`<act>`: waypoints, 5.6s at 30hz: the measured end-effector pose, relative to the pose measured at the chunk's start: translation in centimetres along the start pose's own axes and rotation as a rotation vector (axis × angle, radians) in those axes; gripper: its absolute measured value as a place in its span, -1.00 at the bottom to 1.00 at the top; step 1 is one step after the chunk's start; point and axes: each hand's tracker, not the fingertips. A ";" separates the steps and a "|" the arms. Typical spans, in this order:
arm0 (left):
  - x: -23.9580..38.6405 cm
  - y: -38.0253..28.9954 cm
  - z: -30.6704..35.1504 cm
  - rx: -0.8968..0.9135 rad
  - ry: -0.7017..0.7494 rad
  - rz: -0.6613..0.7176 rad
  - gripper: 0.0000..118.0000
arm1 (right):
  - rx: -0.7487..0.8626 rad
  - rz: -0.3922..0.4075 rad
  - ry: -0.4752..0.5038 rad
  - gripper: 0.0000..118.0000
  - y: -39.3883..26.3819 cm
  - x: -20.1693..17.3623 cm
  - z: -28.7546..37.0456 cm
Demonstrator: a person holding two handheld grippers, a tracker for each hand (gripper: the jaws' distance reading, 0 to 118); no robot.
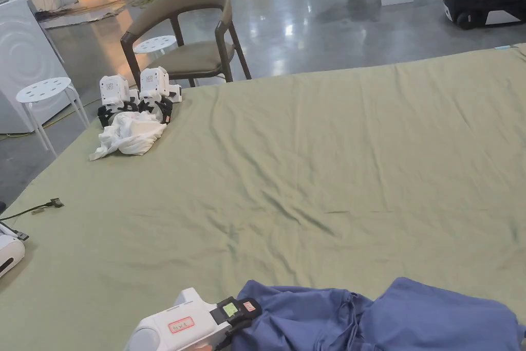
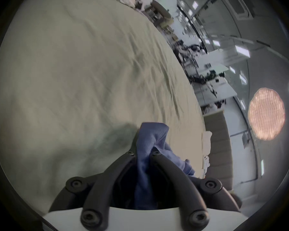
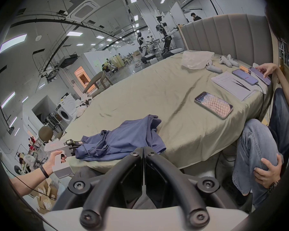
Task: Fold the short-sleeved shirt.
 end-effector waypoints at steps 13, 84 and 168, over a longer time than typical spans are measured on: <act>6.8 5.8 12.8 0.239 0.225 -0.445 -0.90 | 0.010 -0.019 0.038 -1.00 -0.3 1.9 -0.1; 2.6 -1.6 -4.2 -0.199 -0.062 -0.158 -0.50 | -0.506 0.489 0.092 -1.00 0.2 -14.6 -29.8; 20.9 -13.1 26.2 0.796 0.016 -1.024 -0.89 | 0.444 0.412 0.111 -1.00 10.3 -12.3 -0.1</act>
